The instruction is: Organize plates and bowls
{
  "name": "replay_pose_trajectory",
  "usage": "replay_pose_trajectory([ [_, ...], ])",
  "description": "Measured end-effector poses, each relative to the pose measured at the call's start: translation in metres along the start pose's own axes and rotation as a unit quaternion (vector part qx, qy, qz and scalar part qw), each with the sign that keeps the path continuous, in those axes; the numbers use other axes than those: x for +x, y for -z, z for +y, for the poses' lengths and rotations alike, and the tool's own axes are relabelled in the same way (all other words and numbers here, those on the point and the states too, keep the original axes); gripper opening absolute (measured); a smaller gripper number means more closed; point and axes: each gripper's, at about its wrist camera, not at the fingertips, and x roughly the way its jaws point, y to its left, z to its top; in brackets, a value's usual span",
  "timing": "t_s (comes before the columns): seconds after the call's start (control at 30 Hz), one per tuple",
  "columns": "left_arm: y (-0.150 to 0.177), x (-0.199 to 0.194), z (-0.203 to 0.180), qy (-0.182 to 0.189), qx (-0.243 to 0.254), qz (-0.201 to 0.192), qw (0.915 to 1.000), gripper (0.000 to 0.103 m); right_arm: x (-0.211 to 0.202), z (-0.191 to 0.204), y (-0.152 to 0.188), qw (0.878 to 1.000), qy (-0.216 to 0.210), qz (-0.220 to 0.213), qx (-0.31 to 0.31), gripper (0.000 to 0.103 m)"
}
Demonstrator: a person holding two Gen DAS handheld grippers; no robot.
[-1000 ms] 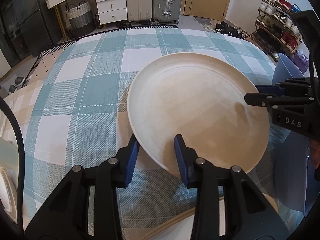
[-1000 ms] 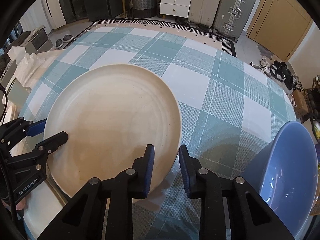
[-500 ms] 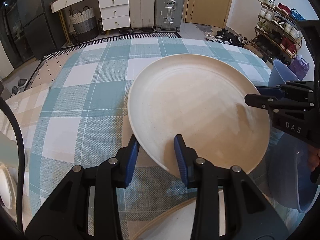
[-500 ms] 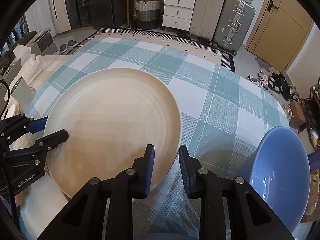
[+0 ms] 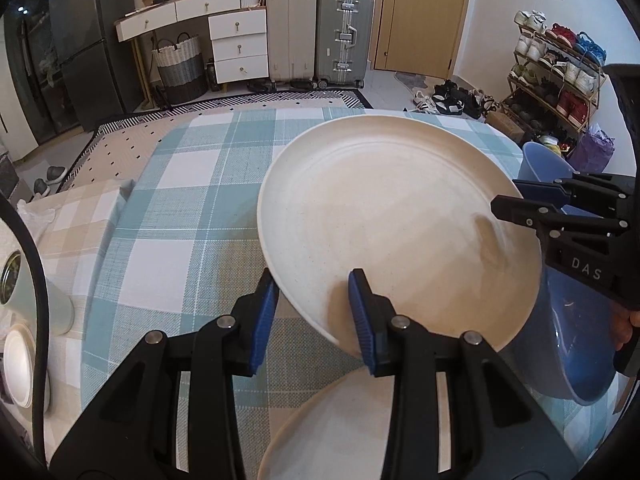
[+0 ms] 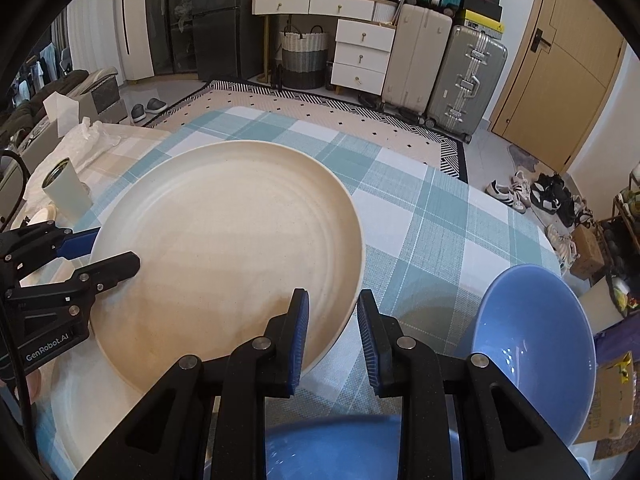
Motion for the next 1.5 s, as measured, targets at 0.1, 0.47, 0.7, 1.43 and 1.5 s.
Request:
replay_pose_trajectory([
  [0.1, 0.005, -0.015, 0.000, -0.002, 0.000, -0.009, 1.0000, 0.033, -0.012, 0.005, 0.004, 1.000, 0.000, -0.011, -0.002, 0.025],
  [0.47, 0.031, -0.067, 0.002, -0.012, -0.007, -0.030, 0.9994, 0.033, -0.050, 0.029, 0.018, 0.999, -0.008, -0.039, -0.012, 0.025],
  [0.7, 0.048, -0.093, 0.002, -0.017, -0.012, -0.044, 0.9988, 0.033, -0.071, 0.044, 0.030, 0.998, -0.014, -0.054, -0.017, 0.025],
  [1.43, 0.104, -0.143, 0.009, -0.019, -0.022, -0.059, 0.9978, 0.033, -0.106, 0.084, 0.071, 0.996, -0.026, -0.080, -0.028, 0.025],
  [1.5, 0.110, -0.147, 0.009, -0.017, -0.019, -0.060, 0.9978, 0.033, -0.110, 0.087, 0.076, 0.996, -0.025, -0.082, -0.029, 0.025],
])
